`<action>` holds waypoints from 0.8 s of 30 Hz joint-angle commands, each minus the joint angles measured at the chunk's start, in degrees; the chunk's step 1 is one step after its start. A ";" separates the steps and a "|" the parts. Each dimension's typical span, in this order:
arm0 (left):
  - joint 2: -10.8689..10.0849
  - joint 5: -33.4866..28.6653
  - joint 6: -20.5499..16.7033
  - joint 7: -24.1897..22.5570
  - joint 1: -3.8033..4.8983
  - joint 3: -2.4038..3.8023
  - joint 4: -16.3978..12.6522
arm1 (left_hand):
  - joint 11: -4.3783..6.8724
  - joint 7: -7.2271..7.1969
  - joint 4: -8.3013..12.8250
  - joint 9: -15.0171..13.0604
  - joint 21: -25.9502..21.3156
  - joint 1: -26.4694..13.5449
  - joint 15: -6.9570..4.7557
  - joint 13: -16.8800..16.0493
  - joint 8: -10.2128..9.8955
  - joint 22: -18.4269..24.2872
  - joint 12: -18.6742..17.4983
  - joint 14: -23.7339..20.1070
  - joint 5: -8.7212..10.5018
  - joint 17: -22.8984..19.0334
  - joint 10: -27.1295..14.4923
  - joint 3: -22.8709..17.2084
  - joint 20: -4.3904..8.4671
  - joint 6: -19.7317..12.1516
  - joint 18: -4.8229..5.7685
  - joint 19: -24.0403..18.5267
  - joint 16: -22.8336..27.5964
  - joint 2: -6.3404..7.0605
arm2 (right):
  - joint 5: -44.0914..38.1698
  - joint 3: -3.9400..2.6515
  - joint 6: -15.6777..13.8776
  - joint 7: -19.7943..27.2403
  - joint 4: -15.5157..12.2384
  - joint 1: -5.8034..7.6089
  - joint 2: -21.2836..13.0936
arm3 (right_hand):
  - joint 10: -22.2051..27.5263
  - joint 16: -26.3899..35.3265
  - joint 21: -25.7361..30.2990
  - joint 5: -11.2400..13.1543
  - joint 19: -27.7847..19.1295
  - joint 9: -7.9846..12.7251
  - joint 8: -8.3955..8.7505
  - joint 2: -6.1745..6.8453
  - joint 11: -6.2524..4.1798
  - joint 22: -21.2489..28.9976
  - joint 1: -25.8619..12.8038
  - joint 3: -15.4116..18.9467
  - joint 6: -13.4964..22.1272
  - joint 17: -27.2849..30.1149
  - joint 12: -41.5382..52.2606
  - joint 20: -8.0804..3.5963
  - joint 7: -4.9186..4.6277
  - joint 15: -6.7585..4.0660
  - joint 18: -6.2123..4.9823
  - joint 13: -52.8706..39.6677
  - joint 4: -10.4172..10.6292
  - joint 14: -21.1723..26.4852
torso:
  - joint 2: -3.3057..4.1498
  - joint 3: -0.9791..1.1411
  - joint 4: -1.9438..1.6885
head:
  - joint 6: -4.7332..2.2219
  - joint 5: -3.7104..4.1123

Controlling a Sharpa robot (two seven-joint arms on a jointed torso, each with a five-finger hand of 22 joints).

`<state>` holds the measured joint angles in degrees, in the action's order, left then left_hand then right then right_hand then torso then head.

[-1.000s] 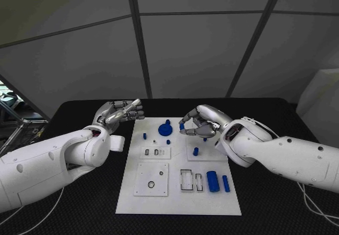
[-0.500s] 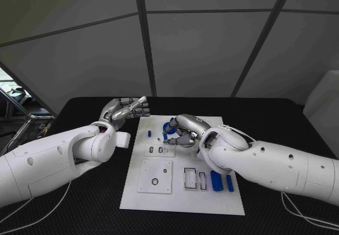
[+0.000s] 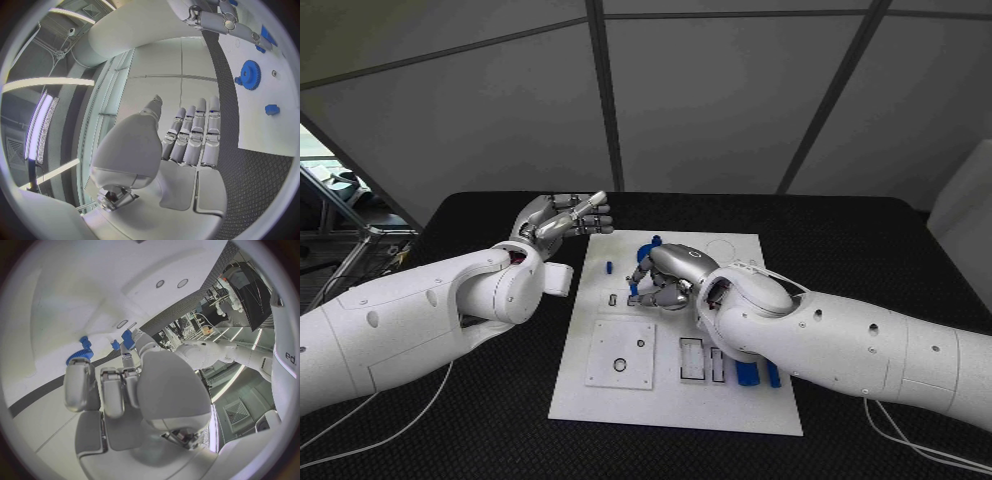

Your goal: Assemble the parts on the task board

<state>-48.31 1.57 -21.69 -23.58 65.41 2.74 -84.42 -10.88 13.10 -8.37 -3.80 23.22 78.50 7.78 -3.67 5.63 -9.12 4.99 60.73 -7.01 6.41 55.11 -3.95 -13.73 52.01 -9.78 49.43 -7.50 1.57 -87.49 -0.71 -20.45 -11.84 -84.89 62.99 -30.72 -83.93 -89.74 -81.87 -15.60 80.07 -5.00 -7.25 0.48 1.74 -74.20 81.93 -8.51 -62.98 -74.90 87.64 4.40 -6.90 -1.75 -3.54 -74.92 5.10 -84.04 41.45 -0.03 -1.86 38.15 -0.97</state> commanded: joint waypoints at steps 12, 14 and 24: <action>0.06 0.26 0.84 0.34 0.11 0.05 0.05 | -0.06 0.78 0.37 -0.01 0.36 -0.10 0.21 -0.05 -0.23 0.09 -0.33 0.28 0.26 0.07 0.22 -0.07 -0.21 0.15 -0.65 0.25 0.37 -0.23 | -4.18 0.02 4.16 -1.74 0.57 -0.54 0.28 | -4.11 -0.26 0.10 -0.22 -0.23 -1.22 -0.28 0.28 0.24 -0.04 -0.70 -0.66 -0.14 -15.10 -0.21 0.19 0.35 -0.02 0.19 -12.51 0.23 -5.96 | -0.02 0.02 0.00 | 0.69 -0.19; 0.06 0.26 0.85 0.34 0.11 0.05 0.06 | -0.06 0.78 0.37 -0.01 0.36 -0.10 0.21 -0.05 -0.23 0.09 -0.33 0.28 0.26 0.07 0.22 -0.07 -0.21 0.15 -0.65 0.25 0.37 -0.23 | -4.28 0.03 4.36 -1.78 0.61 -0.56 0.27 | -4.11 -0.26 0.10 -0.22 -0.23 -1.22 -0.28 0.28 0.24 -0.04 -0.70 -0.66 -0.14 -15.10 -0.21 0.19 0.35 -0.02 0.19 -12.51 0.23 -5.96 | -0.02 0.00 -0.02 | 0.73 -0.21; 0.06 0.26 1.02 0.36 0.11 0.05 0.11 | -0.04 0.74 0.39 -0.02 0.37 -0.13 0.20 -0.06 -0.25 0.10 -0.33 0.32 0.28 0.10 0.29 0.04 -0.21 0.20 -0.65 0.26 0.42 -0.25 | -4.58 0.05 4.96 -2.08 0.67 -0.59 0.19 | -4.10 -0.26 0.10 -0.24 -0.22 -1.23 -0.23 0.41 0.27 -0.06 -0.83 -0.67 -0.10 -15.10 -0.23 0.21 0.32 0.00 0.19 -12.49 0.23 -5.96 | -0.03 0.00 0.03 | 0.93 -0.28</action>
<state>-48.30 1.57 -21.46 -23.53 65.41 2.74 -84.28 -10.88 13.10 -8.37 -3.80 23.22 78.50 7.78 -3.67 5.64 -9.06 4.99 60.73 -7.01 6.46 55.11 -3.95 -13.73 52.01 -9.79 49.43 -7.28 1.57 -91.24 -0.75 -16.91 -13.43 -84.31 62.43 -30.49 -83.93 -89.74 -81.86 -15.65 80.07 -5.02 -7.32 1.04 1.74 -74.19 81.23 -9.01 -62.80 -74.94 87.64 4.40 -6.72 -1.75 -3.55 -74.92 5.39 -84.04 41.43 -0.02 -1.82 39.05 -1.29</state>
